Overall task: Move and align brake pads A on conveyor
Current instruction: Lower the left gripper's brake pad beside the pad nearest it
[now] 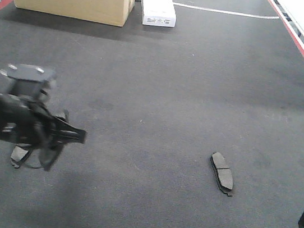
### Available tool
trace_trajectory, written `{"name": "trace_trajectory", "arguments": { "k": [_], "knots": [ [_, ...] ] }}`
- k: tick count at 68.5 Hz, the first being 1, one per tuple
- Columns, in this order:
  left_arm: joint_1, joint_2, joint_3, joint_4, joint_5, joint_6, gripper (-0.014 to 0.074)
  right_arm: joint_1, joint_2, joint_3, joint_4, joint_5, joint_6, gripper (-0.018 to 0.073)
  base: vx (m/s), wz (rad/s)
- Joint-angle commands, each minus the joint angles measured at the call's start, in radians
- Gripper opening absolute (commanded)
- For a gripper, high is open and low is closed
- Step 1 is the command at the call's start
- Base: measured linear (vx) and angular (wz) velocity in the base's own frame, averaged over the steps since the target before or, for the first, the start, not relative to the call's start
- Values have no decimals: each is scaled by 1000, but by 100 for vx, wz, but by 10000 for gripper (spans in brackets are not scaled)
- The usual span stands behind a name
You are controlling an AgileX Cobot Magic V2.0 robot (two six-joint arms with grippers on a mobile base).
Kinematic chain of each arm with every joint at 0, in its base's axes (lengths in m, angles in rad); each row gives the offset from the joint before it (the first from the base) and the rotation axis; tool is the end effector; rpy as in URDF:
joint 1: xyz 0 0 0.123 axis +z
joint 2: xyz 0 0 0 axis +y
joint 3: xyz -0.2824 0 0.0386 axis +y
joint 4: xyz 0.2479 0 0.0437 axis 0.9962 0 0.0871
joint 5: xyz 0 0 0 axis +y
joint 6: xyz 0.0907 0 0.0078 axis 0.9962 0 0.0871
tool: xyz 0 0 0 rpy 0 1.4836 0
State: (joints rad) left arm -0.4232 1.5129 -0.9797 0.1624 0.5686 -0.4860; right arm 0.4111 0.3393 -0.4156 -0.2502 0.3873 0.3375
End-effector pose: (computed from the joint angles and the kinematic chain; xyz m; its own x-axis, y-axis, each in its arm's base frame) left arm 0.2824 -0.1185 0.2420 -0.8504 0.0096 -0.5261 0.0811 0.9903 -0.1130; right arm 0.0758 0.0237 0.2966 -0.2256 0.0157 -0.9741 -0.2920 0.9528 0.0829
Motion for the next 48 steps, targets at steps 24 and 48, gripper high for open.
{"name": "trace_trajectory", "arguments": {
  "k": [24,48],
  "knots": [
    [-4,226,-164,-69,-60,-55,58,-4,5,-32,-15,-97,-4,-4,0,0],
    [13,268,-164,-61,-121,-131,242,-4,5,-32,-15,-97,-4,-4,0,0]
  ]
}}
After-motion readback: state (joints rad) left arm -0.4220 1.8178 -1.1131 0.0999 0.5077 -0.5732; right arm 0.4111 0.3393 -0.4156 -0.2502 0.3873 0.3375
